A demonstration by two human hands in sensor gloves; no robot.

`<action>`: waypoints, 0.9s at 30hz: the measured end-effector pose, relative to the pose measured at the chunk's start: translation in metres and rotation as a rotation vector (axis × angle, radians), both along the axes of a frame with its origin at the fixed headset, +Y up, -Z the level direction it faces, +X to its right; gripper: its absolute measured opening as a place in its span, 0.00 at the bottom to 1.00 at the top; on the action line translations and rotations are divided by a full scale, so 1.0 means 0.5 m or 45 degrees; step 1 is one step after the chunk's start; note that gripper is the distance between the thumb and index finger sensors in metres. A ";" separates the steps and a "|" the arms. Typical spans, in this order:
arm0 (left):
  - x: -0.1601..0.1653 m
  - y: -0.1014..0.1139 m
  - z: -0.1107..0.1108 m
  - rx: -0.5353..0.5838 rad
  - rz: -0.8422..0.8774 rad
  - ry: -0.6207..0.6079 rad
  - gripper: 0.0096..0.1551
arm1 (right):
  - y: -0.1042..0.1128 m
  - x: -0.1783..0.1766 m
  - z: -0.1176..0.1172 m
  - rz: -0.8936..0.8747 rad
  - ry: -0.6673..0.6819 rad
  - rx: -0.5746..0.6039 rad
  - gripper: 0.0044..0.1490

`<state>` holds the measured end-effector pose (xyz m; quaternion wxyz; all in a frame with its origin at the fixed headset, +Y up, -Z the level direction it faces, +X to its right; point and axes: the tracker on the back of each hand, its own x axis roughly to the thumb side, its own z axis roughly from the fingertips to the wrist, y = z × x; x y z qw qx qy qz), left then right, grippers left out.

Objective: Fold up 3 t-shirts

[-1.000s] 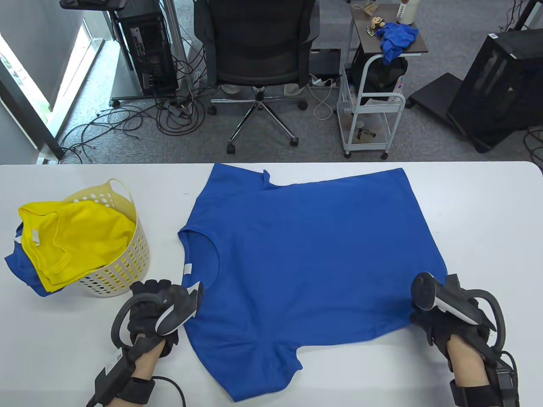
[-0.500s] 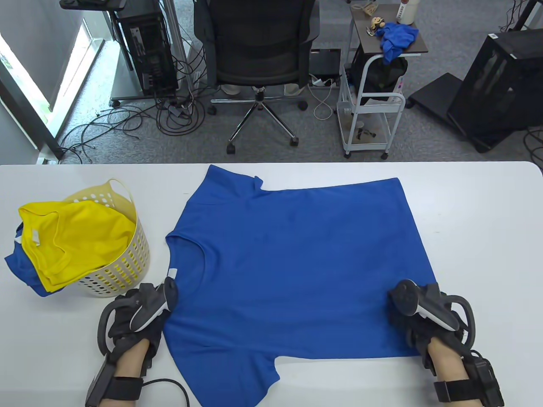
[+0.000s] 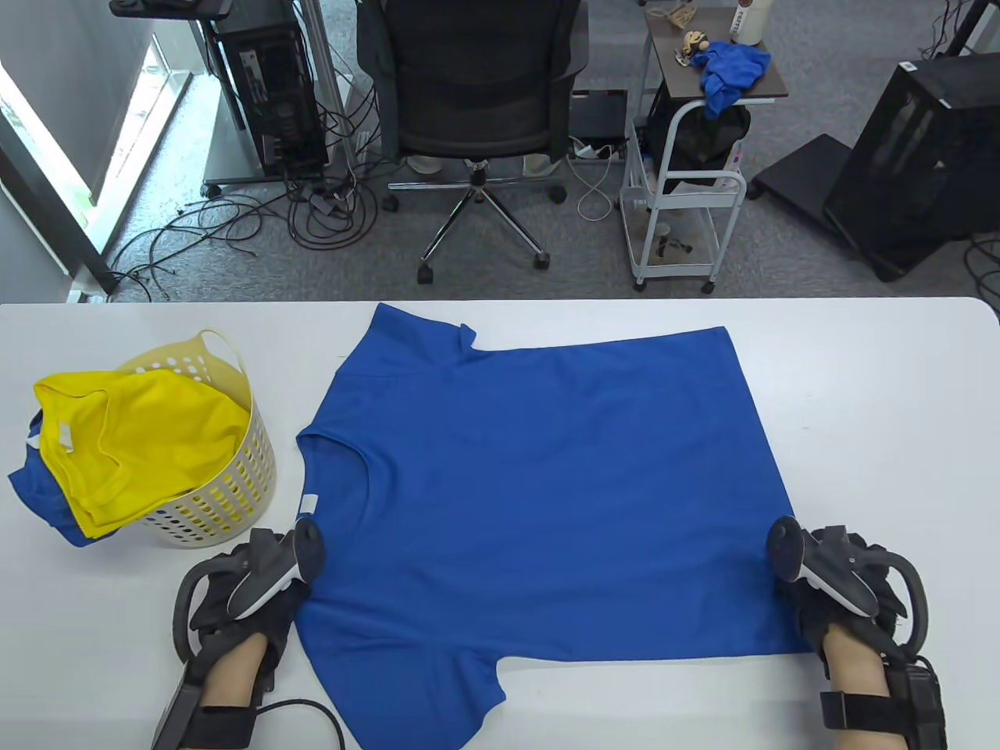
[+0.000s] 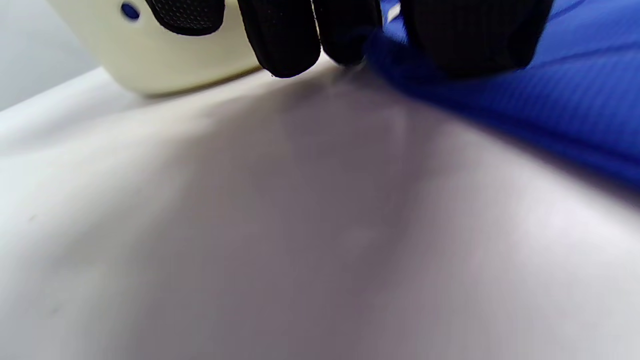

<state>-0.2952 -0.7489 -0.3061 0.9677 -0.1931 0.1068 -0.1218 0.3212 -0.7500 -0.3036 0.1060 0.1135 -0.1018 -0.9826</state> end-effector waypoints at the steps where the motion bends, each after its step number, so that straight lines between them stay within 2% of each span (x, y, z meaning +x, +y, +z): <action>1: -0.004 0.000 0.000 0.004 0.039 0.006 0.33 | -0.002 -0.001 -0.001 -0.034 -0.006 0.012 0.32; 3: -0.013 -0.003 0.000 0.063 0.038 0.025 0.30 | -0.006 -0.002 -0.002 -0.004 -0.009 0.020 0.26; 5: -0.019 -0.005 -0.002 0.122 0.042 0.057 0.23 | -0.007 -0.002 -0.004 -0.022 -0.011 -0.007 0.25; 9: -0.026 -0.004 -0.002 0.162 0.039 0.058 0.21 | -0.004 0.007 -0.003 -0.027 -0.024 0.004 0.25; 11: -0.035 0.021 0.001 0.271 0.033 0.074 0.22 | 0.022 0.013 0.003 -0.030 -0.043 0.166 0.25; 12: -0.039 0.045 0.008 0.412 0.087 0.083 0.23 | 0.043 0.015 0.010 -0.057 -0.059 0.314 0.25; 13: -0.041 0.074 0.020 0.617 0.164 0.094 0.23 | 0.077 0.014 0.026 -0.100 -0.100 0.589 0.25; 15: -0.039 0.105 0.040 0.853 0.200 0.074 0.23 | 0.107 0.010 0.046 -0.058 -0.112 0.818 0.25; 16: -0.038 0.109 0.043 0.846 0.174 0.046 0.23 | 0.110 0.009 0.050 -0.020 -0.097 0.829 0.25; 17: -0.036 0.106 0.044 0.765 0.123 0.034 0.23 | 0.103 0.010 0.046 0.003 -0.055 0.723 0.25; 18: -0.034 0.098 0.041 0.657 0.091 0.029 0.23 | 0.092 0.012 0.037 -0.014 -0.027 0.568 0.25; 20: -0.032 0.060 0.028 0.168 0.021 0.083 0.23 | 0.045 0.018 0.016 -0.138 0.000 -0.030 0.25; 21: -0.032 0.048 0.027 0.080 0.016 0.095 0.24 | 0.033 0.020 0.016 -0.174 -0.009 -0.103 0.25; 23: -0.035 0.039 0.025 0.089 0.057 0.086 0.25 | 0.029 0.027 0.015 -0.262 -0.001 -0.019 0.31; 25: -0.029 0.039 0.023 0.166 0.060 0.089 0.25 | 0.039 0.025 0.017 -0.251 0.006 0.076 0.36; 27: -0.019 0.028 0.017 0.126 0.006 0.066 0.30 | 0.037 0.020 0.017 -0.230 0.019 0.072 0.39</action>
